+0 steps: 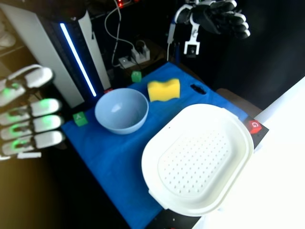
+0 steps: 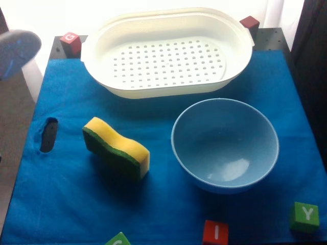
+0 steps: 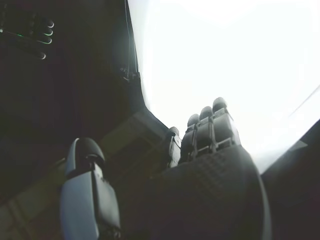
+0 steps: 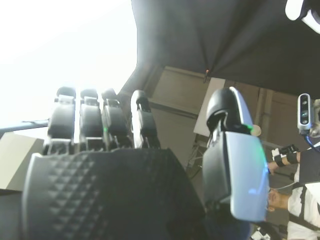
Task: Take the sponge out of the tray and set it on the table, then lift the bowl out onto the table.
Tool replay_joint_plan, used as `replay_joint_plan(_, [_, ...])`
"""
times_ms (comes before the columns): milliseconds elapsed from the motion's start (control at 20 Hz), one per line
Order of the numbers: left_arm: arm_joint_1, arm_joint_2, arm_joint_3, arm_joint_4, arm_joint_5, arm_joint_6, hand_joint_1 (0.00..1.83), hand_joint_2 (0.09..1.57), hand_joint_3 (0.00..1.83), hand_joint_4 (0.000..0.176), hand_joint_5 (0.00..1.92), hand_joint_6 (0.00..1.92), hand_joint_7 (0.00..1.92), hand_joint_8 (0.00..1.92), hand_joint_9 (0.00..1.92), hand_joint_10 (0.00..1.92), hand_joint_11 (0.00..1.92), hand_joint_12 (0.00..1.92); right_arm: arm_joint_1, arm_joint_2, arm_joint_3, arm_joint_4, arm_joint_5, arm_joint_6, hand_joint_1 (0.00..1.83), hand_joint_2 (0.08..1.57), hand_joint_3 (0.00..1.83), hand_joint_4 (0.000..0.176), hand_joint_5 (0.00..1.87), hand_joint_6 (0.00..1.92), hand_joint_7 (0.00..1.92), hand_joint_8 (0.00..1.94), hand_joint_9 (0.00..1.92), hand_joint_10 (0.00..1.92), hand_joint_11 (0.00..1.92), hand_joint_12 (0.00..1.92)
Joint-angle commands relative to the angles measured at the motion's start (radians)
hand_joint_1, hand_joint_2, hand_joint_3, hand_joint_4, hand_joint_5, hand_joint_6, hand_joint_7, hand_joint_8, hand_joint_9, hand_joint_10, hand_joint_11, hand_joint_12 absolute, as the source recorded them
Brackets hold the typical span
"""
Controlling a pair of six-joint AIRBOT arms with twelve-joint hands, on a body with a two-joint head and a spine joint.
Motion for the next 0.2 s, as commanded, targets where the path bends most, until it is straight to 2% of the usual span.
replay_joint_plan(0, [-0.037,0.005,-0.003,0.025,-0.123,0.0,0.16,1.07,0.0,0.058,0.03,0.01,0.1,0.01,0.12,0.01,0.19,0.09,0.047,0.014,-0.007,-0.001,0.139,0.006,0.6,0.98,0.0,0.146,0.41,0.13,0.2,0.0,0.19,0.01,0.1,0.08])
replay_joint_plan(50, [-0.068,0.009,-0.005,0.061,-0.123,0.008,0.24,1.05,0.0,0.052,0.33,0.06,0.3,0.01,0.3,0.03,0.34,0.19,0.073,0.014,-0.02,-0.033,0.139,0.005,0.63,1.0,0.0,0.012,0.88,0.14,0.48,0.05,0.34,0.01,0.12,0.41])
replay_joint_plan(100, [-0.086,0.009,-0.004,0.089,-0.123,0.009,0.24,1.08,0.0,0.034,0.49,0.05,0.44,0.01,0.43,0.03,0.4,0.27,0.104,0.012,-0.025,-0.069,0.139,-0.004,0.73,1.02,0.0,0.0,1.02,0.14,0.7,0.04,0.46,0.01,0.08,0.83])
replay_joint_plan(150, [-0.11,0.009,-0.002,0.12,-0.123,0.009,0.2,1.13,0.0,0.0,0.53,0.02,0.44,0.0,0.43,0.01,0.33,0.3,0.135,0.009,-0.027,-0.1,0.139,-0.014,0.65,1.03,0.0,0.01,0.85,0.05,0.68,0.01,0.54,0.01,0.07,0.97])
